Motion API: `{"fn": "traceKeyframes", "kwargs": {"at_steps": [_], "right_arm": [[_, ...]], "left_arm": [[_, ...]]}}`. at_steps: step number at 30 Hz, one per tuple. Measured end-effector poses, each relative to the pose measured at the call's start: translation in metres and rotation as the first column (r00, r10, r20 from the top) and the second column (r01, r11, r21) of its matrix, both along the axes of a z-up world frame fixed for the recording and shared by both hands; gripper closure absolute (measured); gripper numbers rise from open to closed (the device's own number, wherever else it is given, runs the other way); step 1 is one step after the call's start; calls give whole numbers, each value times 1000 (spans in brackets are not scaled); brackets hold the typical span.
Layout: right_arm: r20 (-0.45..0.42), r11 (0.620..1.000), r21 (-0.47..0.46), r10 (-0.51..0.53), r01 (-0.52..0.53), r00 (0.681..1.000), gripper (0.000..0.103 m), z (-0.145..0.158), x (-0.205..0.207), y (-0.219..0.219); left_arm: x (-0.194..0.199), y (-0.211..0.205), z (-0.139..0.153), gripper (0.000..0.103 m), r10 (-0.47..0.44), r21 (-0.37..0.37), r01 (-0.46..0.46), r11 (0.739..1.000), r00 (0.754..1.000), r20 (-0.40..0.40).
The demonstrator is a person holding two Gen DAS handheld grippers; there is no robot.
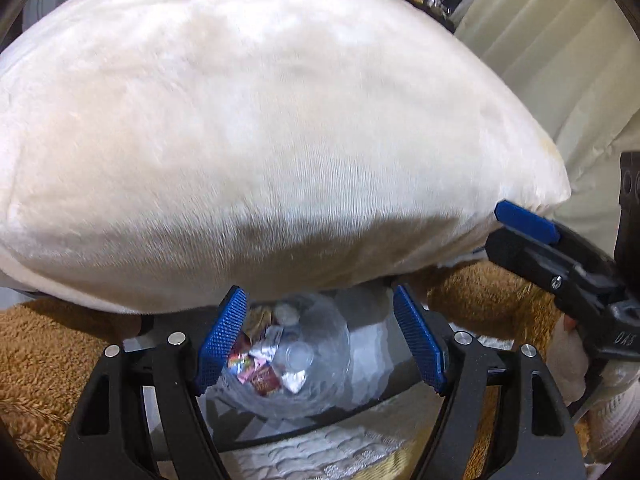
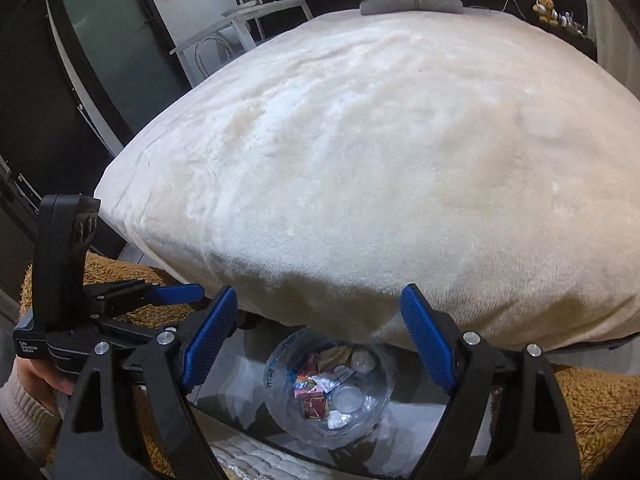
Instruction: Collect trash
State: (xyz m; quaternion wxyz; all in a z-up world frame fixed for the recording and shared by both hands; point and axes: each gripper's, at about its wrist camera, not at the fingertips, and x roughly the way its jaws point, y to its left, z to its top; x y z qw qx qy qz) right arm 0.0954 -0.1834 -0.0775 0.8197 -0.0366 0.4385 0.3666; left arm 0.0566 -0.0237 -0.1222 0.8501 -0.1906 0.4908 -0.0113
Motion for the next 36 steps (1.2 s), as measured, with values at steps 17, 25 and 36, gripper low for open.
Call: {"fn": "traceKeyframes", "kwargs": {"at_steps": [17, 25, 36], "right_arm": [[286, 996, 26, -84, 80, 954, 20, 36, -6, -24], [352, 995, 29, -100, 96, 931, 18, 44, -15, -29], [373, 990, 54, -140, 129, 917, 13, 49, -14, -34]], "left_arm": [[-16, -4, 76, 28, 24, 97, -63, 993, 932, 361], [-33, -5, 96, 27, 17, 161, -106, 981, 879, 476], [-39, -7, 101, 7, 14, 179, -129, 975, 846, 533]]}}
